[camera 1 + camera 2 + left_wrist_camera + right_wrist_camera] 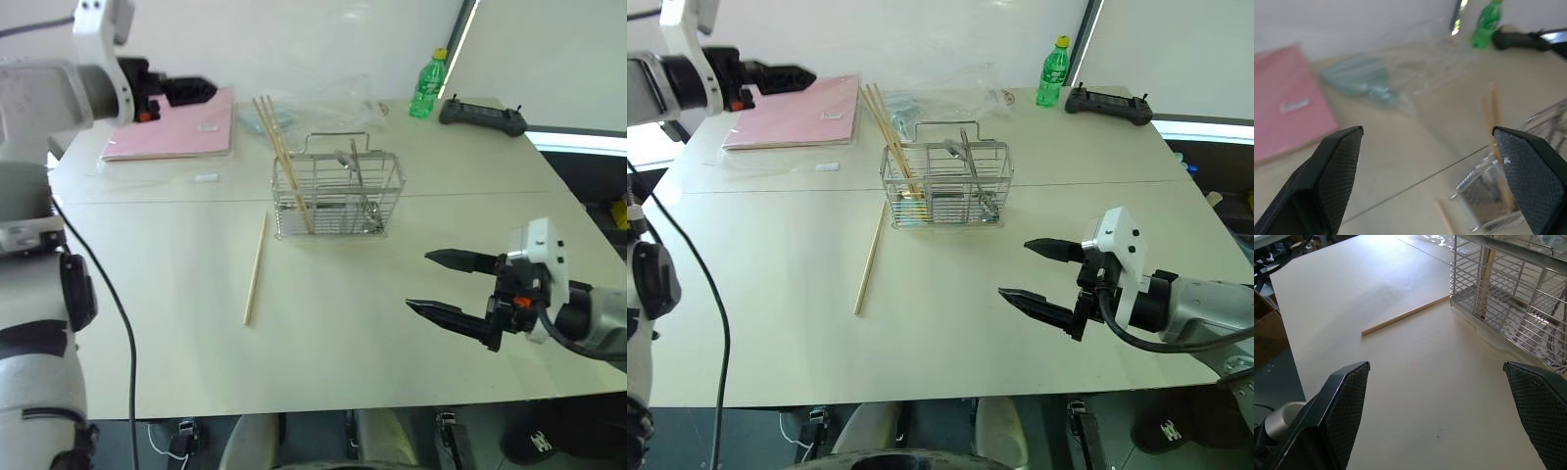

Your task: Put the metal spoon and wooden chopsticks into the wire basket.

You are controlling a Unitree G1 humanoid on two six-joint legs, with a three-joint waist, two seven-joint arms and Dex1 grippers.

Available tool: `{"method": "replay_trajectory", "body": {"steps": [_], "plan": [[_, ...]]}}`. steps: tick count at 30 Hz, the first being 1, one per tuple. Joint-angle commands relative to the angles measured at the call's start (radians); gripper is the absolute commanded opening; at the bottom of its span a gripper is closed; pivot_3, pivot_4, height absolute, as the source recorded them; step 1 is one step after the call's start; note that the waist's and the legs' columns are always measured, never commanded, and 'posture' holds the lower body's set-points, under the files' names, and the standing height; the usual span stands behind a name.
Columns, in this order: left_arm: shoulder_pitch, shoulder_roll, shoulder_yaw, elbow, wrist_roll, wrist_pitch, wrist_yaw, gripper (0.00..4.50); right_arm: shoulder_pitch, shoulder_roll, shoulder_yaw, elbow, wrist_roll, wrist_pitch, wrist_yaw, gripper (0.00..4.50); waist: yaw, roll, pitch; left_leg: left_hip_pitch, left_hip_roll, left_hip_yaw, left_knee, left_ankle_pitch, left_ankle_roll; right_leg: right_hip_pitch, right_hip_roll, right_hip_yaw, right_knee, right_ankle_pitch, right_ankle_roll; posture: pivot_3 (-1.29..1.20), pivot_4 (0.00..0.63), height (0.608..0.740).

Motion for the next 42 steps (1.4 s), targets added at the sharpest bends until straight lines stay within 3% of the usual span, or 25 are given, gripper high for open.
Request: {"method": "replay_trajectory", "body": {"steps": [1, 6, 15, 27, 42], "plan": [[0.018, -0.039, -0.002, 0.006, 0.044, 0.155, 0.1, 4.46, -0.032, 0.031, 0.038, -0.009, -0.011, -0.033, -0.026, 4.5, -0.001, 0.0, 0.0, 0.0, 0.0, 0.0, 0.0, 0.0, 0.0, 0.0, 0.0, 0.0, 0.0, 0.0, 0.0, 0.0, 0.15, 0.728], [0.079, -0.191, 0.007, 0.0, 0.049, 0.346, 0.211, 4.46, -0.062, 0.068, 0.08, -0.002, -0.031, -0.048, -0.069, 4.5, 0.004, -0.001, 0.0, -0.001, -0.001, 0.0, 0.0, 0.0, 0.0, 0.0, 0.0, 0.0, 0.0, 0.0, 0.0, 0.0, 0.15, 0.728], [0.129, -0.324, -0.056, 0.04, 0.093, 0.353, 0.33, 4.46, -0.038, 0.1, 0.082, -0.04, -0.039, -0.055, -0.108, 4.5, 0.001, -0.002, 0.001, -0.001, -0.001, 0.0, -0.002, 0.0, 0.0, -0.003, 0.0, 0.0, 0.0, 0.002, -0.003, 0.0, 0.15, 0.728], [0.027, -0.432, -0.092, 0.264, 0.165, 0.184, 0.314, 4.46, 0.001, 0.142, 0.072, -0.091, -0.037, -0.073, -0.18, 4.5, 0.006, -0.002, 0.001, -0.001, -0.001, 0.0, -0.002, 0.0, 0.0, -0.002, -0.001, 0.0, 0.0, 0.001, -0.001, 0.0, 0.15, 0.728], [-0.011, -0.496, -0.084, 0.522, 0.24, -0.016, 0.296, 4.46, 0.012, 0.154, 0.061, -0.107, -0.01, -0.09, -0.252, 4.5, 0.021, -0.002, 0.0, 0.0, -0.001, 0.001, -0.001, 0.0, -0.001, 0.0, -0.001, 0.0, 0.0, 0.0, 0.001, 0.0, 0.15, 0.728]]}}
